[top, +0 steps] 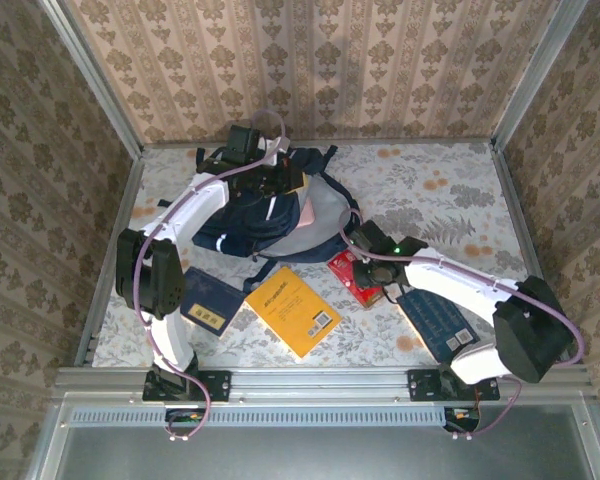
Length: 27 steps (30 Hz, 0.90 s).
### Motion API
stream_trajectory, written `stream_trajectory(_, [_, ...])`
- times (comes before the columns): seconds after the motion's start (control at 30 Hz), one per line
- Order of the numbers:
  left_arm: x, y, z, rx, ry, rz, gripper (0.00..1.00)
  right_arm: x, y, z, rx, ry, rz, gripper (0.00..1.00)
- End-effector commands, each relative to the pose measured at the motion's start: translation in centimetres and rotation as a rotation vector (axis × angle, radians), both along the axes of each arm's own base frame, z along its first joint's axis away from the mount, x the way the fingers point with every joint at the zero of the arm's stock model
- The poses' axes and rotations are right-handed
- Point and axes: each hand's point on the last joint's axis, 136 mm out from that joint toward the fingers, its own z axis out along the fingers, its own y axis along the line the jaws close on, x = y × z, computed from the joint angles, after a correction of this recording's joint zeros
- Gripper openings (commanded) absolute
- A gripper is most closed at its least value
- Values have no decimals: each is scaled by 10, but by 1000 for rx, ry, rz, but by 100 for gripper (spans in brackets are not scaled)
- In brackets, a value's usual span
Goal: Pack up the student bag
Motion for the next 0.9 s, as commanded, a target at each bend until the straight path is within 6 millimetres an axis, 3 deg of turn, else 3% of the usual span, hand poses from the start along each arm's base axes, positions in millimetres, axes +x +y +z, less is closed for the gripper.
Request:
stream_trajectory(0.0, [-5, -3, 27, -37, -59, -20, 0, -31, -13, -29, -16, 112, -37, 19])
stream_trajectory(0.07, [-7, 0, 40, -41, -91, -18, 0, -37, -14, -39, -8, 137, -52, 10])
stream_trajectory(0.2, [-12, 6, 66, -49, -162, -17, 0, -40, -16, -57, -29, 176, -70, 8])
stream_trajectory(0.33, [-16, 9, 77, -44, -195, -18, 0, -31, -22, -64, -107, 177, -74, 6])
stream_trajectory(0.57, [-16, 0, 61, -42, -150, -46, 0, 8, -35, -53, -166, 106, -103, 13])
stream_trajectory(0.73, [-13, -1, 49, -26, -128, -45, 0, 45, -48, -34, -145, 24, -183, 28])
stream_trajectory(0.87, [-11, -1, 40, -11, -113, -44, 0, 55, -50, -13, -77, -25, -226, 39])
